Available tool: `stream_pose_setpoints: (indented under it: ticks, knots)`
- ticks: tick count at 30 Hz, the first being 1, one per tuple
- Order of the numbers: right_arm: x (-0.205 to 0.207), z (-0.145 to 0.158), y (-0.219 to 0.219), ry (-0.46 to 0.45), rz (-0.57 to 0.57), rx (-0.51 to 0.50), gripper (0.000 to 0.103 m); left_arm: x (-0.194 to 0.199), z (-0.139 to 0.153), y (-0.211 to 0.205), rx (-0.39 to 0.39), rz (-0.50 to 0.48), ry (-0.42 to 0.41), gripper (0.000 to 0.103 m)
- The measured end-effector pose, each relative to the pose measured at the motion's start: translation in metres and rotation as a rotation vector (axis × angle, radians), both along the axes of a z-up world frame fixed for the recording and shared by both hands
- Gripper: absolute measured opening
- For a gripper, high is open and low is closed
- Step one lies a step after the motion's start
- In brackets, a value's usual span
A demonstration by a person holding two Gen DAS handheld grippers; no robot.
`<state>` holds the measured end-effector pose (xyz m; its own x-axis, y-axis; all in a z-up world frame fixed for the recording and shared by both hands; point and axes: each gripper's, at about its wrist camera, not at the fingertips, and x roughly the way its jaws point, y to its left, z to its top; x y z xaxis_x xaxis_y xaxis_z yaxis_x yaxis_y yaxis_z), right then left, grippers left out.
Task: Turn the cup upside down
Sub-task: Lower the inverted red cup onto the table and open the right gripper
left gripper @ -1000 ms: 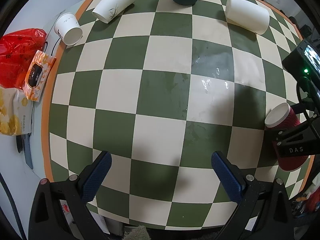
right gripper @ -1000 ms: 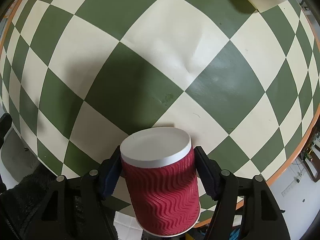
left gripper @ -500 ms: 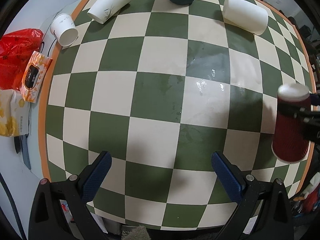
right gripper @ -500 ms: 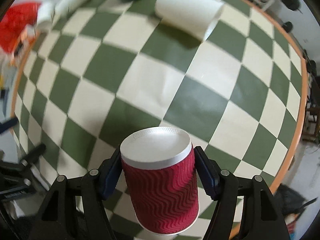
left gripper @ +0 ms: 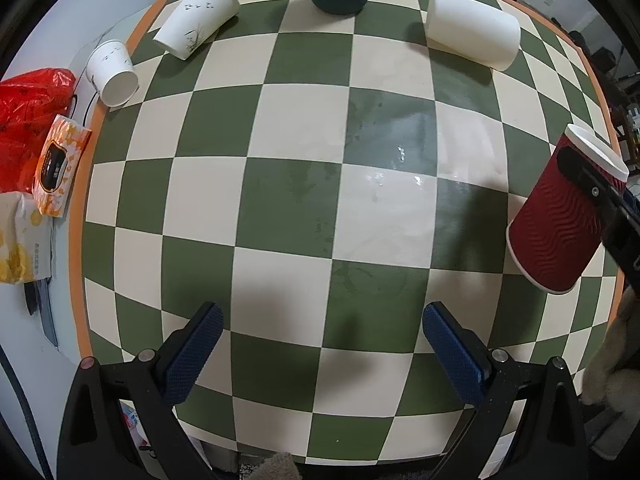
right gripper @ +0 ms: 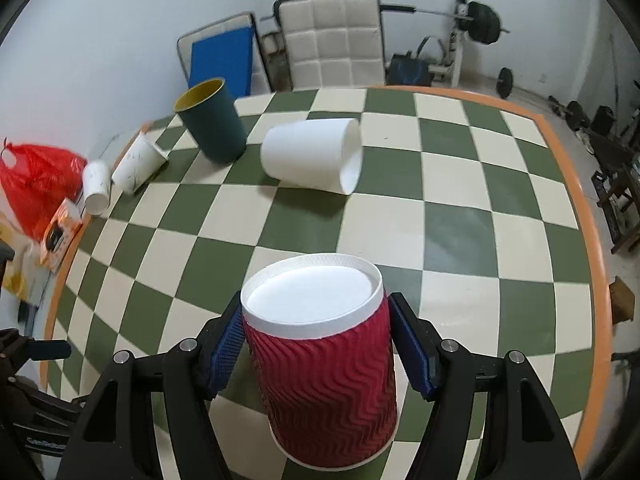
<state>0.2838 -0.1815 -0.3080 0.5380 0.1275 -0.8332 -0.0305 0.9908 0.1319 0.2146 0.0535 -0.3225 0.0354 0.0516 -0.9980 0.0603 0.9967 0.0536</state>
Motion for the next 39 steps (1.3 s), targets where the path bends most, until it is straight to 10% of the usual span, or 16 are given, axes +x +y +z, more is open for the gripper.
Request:
stream_pose_setpoints:
  ticks: [20,23,39]
  knots:
    - [-0.051,-0.006,0.001,0.072,-0.035,-0.028,0.072,-0.022,0.020,-0.022,-0.012,-0.077,-0.038,0.102]
    - [-0.052,-0.004,-0.001,0.121,-0.066,-0.027,0.092,-0.024,0.029,-0.020,-0.016,-0.077,-0.061,0.102]
    - [-0.135,0.115,0.006,0.136,-0.289,-0.210,0.095,-0.078,0.146,-0.006,-0.086,-0.131,-0.309,0.102]
